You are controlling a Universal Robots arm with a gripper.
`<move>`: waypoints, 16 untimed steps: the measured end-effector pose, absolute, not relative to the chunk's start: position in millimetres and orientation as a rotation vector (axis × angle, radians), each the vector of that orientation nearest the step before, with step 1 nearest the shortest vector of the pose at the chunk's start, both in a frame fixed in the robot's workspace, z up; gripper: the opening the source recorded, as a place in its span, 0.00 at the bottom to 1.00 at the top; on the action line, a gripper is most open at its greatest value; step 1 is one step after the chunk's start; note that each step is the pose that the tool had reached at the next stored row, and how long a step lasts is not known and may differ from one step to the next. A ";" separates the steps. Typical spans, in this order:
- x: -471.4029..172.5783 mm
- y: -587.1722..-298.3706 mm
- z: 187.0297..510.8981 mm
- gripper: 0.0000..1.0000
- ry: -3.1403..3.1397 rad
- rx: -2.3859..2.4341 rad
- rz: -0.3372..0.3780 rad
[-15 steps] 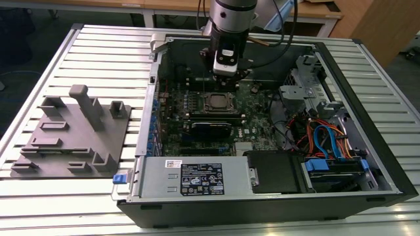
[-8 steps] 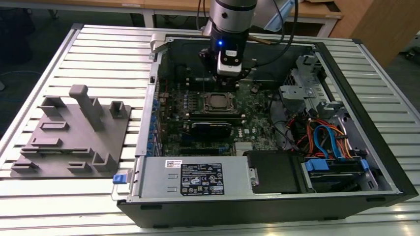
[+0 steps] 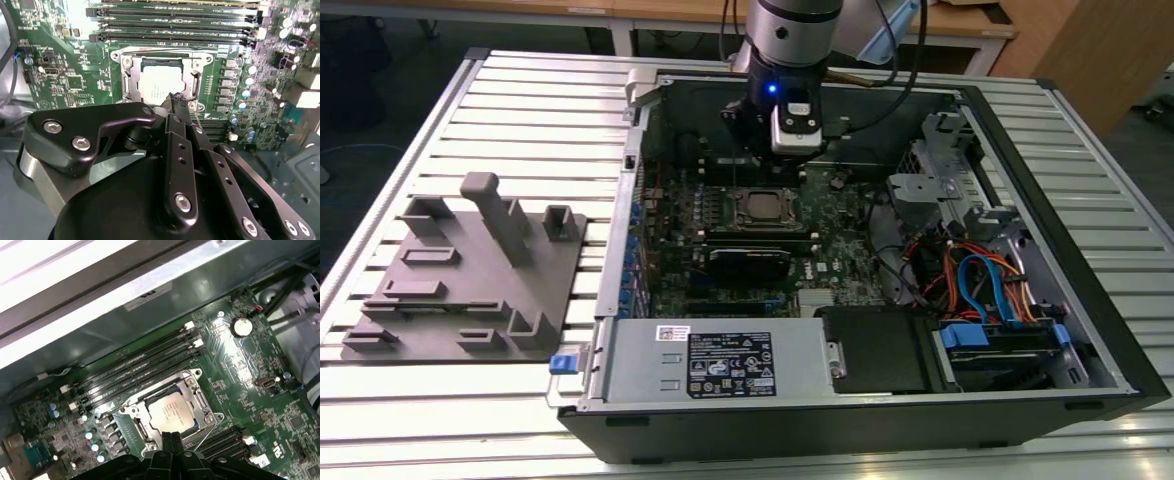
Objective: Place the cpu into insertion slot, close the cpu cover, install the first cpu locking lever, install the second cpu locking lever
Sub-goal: 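Install the first cpu locking lever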
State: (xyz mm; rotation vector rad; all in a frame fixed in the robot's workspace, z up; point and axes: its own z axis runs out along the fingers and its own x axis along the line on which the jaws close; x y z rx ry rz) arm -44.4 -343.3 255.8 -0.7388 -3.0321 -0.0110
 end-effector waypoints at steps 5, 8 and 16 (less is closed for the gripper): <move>-44.5 -343.3 255.8 0.10 -3.034 -0.729 -0.011; -44.5 -343.3 255.8 0.10 -3.034 -0.729 -0.011; -44.5 -343.3 255.8 0.10 -3.035 -0.727 -0.011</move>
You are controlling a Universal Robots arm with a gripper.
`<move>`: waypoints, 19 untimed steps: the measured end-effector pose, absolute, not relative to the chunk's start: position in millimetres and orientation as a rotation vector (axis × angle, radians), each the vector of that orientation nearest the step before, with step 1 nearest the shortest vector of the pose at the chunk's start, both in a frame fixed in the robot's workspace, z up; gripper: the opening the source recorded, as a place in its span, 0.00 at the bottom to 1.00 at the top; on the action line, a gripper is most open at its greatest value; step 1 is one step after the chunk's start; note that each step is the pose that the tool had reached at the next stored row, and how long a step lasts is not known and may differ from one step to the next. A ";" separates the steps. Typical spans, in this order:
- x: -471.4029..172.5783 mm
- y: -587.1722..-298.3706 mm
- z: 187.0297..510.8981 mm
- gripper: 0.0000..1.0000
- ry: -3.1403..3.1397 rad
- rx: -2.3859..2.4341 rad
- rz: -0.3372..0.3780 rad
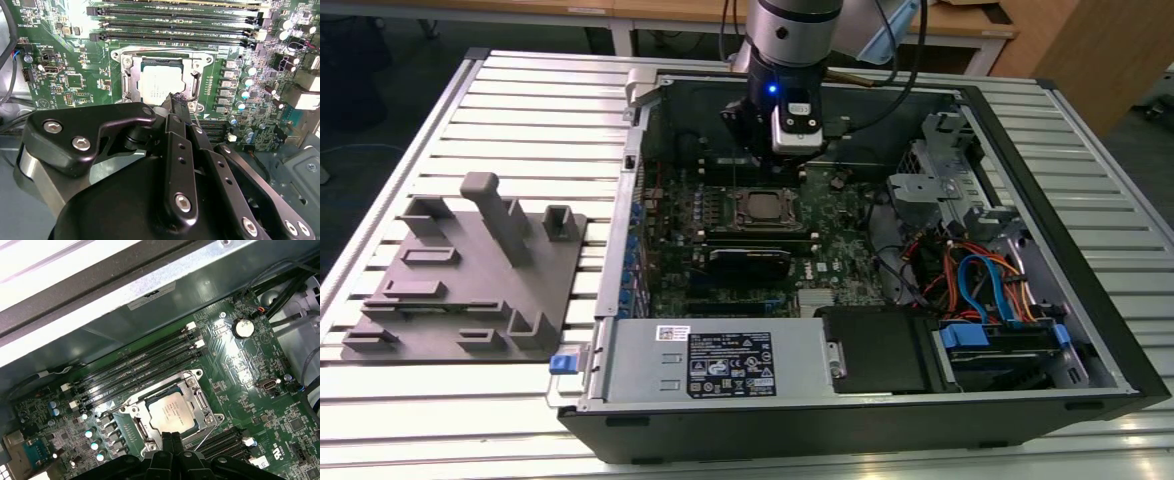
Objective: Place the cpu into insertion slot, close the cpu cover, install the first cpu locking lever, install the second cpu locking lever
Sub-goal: 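Install the first cpu locking lever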
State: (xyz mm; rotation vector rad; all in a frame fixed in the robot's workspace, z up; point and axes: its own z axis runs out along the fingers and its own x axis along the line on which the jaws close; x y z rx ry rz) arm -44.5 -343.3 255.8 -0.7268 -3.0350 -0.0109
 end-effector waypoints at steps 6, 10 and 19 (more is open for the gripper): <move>-44.6 -343.3 255.8 0.10 -3.052 -0.653 -0.010; -44.7 -343.3 255.8 0.10 -3.068 -0.567 -0.009; -46.5 -343.3 255.8 0.10 -3.081 -0.501 -0.009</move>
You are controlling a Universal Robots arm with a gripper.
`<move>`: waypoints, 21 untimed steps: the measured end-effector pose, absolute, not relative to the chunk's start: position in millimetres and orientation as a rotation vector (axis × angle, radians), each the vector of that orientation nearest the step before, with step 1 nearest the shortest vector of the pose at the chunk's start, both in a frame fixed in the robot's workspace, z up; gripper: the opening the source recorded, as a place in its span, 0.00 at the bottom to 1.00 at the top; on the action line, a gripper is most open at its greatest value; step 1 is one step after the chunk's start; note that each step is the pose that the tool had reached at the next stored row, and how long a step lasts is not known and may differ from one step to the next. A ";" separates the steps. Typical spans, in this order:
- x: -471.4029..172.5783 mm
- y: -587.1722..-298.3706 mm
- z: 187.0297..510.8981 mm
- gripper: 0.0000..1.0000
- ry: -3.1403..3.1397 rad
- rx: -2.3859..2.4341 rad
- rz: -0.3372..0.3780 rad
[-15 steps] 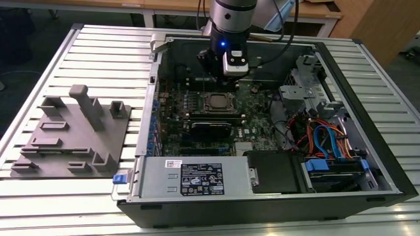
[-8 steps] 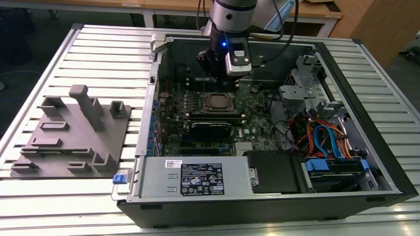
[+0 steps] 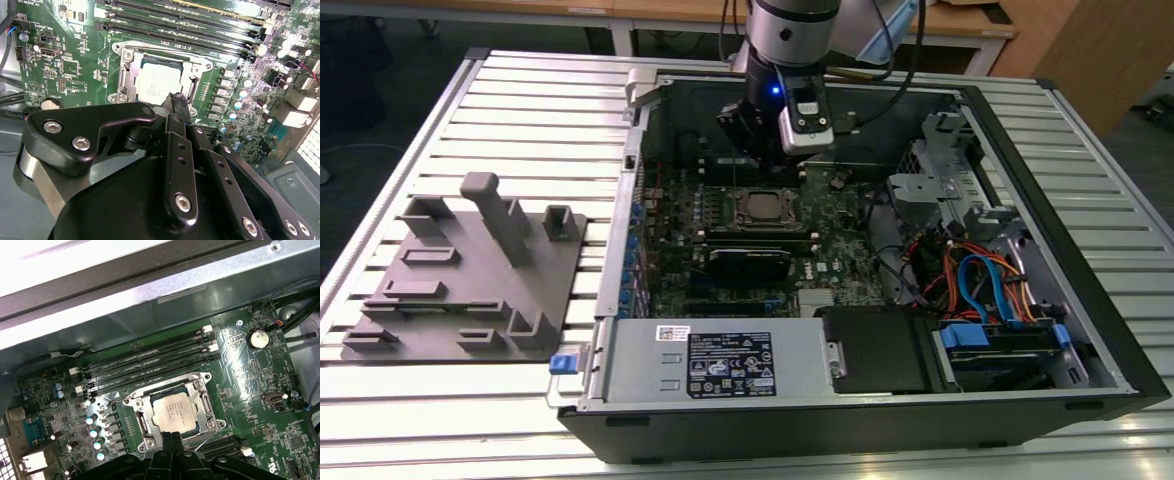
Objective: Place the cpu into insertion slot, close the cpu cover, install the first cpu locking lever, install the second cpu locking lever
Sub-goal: 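Install the first cpu locking lever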
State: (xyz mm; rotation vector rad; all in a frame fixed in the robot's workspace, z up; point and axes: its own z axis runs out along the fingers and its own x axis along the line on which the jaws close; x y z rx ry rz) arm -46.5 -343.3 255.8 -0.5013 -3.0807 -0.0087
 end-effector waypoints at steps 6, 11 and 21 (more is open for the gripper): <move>-46.5 -343.3 255.8 0.10 -3.081 -0.499 -0.009; -46.7 -343.4 255.8 0.10 -3.090 -0.440 -0.008; -54.5 -343.4 255.2 0.10 -3.120 -0.378 -0.012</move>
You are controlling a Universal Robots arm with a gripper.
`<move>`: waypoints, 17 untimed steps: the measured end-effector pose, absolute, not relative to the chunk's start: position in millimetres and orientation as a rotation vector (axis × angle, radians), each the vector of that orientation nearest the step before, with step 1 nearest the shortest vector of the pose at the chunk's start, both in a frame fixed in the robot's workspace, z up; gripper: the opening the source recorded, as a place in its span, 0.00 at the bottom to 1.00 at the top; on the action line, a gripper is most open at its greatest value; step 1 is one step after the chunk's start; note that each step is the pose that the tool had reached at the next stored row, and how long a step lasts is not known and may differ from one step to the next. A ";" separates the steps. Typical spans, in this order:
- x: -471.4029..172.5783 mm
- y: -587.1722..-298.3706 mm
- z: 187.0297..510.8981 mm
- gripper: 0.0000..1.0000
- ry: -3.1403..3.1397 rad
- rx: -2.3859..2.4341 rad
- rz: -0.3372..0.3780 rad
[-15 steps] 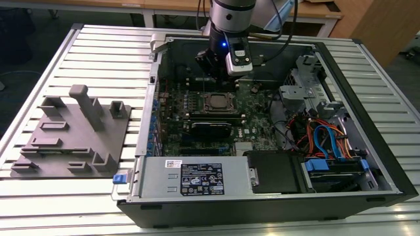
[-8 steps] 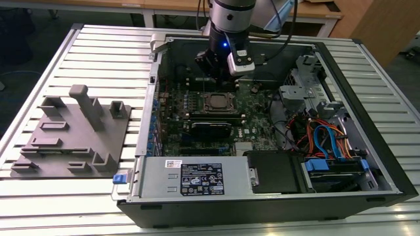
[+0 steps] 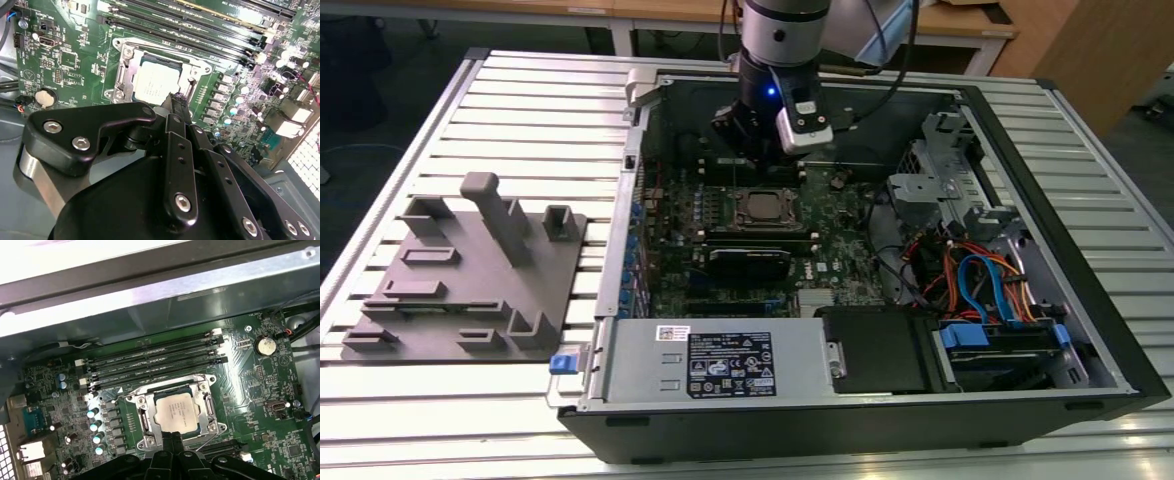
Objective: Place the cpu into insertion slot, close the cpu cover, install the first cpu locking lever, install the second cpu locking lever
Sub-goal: 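Install the first cpu locking lever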
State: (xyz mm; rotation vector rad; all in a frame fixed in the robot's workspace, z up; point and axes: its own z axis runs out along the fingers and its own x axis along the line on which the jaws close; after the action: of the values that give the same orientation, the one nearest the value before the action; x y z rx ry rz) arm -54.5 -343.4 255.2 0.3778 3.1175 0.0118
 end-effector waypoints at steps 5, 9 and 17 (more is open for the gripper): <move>-57.5 -343.4 254.5 0.10 3.123 0.320 0.014; -57.5 -343.4 254.1 0.10 3.132 0.212 0.015; -67.8 -343.4 253.5 0.10 3.136 0.153 0.017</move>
State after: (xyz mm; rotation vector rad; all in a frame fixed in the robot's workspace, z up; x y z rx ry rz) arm -67.8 -343.4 253.5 0.1534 3.1359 0.0169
